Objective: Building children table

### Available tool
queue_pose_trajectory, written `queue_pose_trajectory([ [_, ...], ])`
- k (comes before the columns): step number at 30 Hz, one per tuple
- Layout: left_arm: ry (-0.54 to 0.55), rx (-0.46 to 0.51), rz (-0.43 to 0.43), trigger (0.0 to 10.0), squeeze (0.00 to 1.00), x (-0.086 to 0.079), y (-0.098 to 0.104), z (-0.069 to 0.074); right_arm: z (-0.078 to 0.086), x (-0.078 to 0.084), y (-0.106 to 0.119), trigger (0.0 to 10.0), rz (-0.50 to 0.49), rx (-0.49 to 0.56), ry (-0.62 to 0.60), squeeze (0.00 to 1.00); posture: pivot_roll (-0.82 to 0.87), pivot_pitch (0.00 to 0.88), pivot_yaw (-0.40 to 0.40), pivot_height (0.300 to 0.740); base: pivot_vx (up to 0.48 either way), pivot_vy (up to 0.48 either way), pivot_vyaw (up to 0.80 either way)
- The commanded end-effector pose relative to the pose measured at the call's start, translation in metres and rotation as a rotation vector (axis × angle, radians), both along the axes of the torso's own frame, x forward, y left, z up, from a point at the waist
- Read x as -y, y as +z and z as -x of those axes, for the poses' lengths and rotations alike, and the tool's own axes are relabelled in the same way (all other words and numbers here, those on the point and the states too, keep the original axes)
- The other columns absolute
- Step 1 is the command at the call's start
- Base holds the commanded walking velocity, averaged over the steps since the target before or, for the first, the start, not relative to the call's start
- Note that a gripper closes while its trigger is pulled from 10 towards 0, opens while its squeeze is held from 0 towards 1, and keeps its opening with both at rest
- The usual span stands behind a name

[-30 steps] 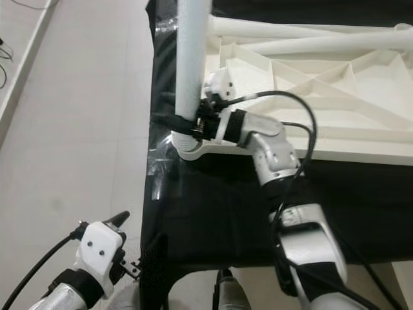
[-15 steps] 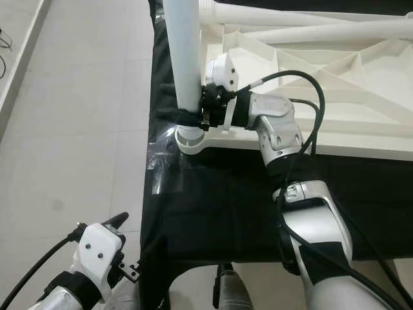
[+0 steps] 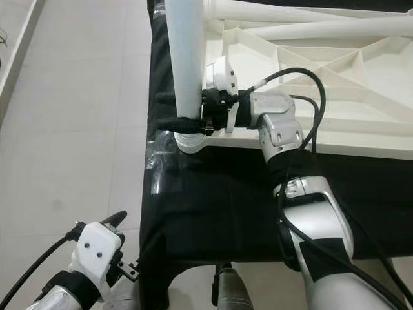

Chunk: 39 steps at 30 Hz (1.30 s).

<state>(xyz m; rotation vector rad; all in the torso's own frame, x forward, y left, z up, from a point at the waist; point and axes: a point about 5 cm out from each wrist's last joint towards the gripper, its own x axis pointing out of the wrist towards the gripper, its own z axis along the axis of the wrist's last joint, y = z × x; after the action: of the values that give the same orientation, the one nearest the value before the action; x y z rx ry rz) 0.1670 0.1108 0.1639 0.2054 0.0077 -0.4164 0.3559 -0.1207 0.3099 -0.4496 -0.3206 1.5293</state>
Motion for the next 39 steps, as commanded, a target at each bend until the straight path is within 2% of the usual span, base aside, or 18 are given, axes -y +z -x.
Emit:
queue_pose_trajectory([
  [1,0.007,-0.043,-0.009,10.0,0.0,0.0,-0.006,0.002,0.005,-0.003,-0.029,10.0,0.106,-0.113,0.082,0.0,0.12,0.449,0.036,0.74,0.0,0.0,0.0],
  [14,0.014,-0.043,-0.008,10.0,0.0,0.0,-0.006,0.0,0.026,0.001,-0.03,10.0,0.215,-0.162,0.214,0.0,0.11,0.446,0.039,0.74,0.0,0.0,0.0],
  [23,0.014,-0.045,-0.008,10.0,0.0,0.0,-0.007,-0.001,0.038,-0.006,-0.039,10.0,0.242,-0.202,0.281,0.0,0.11,0.44,0.043,0.74,0.0,0.0,0.0],
  [27,0.014,-0.046,-0.007,10.0,0.0,0.0,-0.007,-0.001,0.039,-0.01,-0.046,10.0,0.212,-0.2,0.293,0.0,0.1,0.436,0.041,0.74,0.0,0.0,0.0],
  [31,0.015,-0.047,-0.007,10.0,0.0,0.0,-0.008,-0.002,0.04,-0.012,-0.051,10.0,0.17,-0.185,0.279,0.0,0.11,0.431,0.042,0.74,0.0,0.0,0.0],
  [34,0.016,-0.049,-0.008,10.0,0.0,-0.001,-0.009,-0.001,0.042,-0.016,-0.06,10.0,0.125,-0.152,0.171,0.0,0.09,0.424,0.04,0.74,0.0,0.0,0.0],
  [36,0.016,-0.049,-0.008,10.0,0.0,-0.001,-0.009,-0.001,0.042,-0.016,-0.06,10.0,0.125,-0.152,0.171,0.0,0.09,0.424,0.04,0.74,0.0,0.0,0.0],
  [39,0.012,-0.05,-0.008,10.0,0.0,-0.001,-0.01,-0.002,0.044,-0.017,-0.066,10.0,0.119,-0.14,0.066,0.0,0.08,0.418,0.034,0.74,0.0,0.0,0.0],
])
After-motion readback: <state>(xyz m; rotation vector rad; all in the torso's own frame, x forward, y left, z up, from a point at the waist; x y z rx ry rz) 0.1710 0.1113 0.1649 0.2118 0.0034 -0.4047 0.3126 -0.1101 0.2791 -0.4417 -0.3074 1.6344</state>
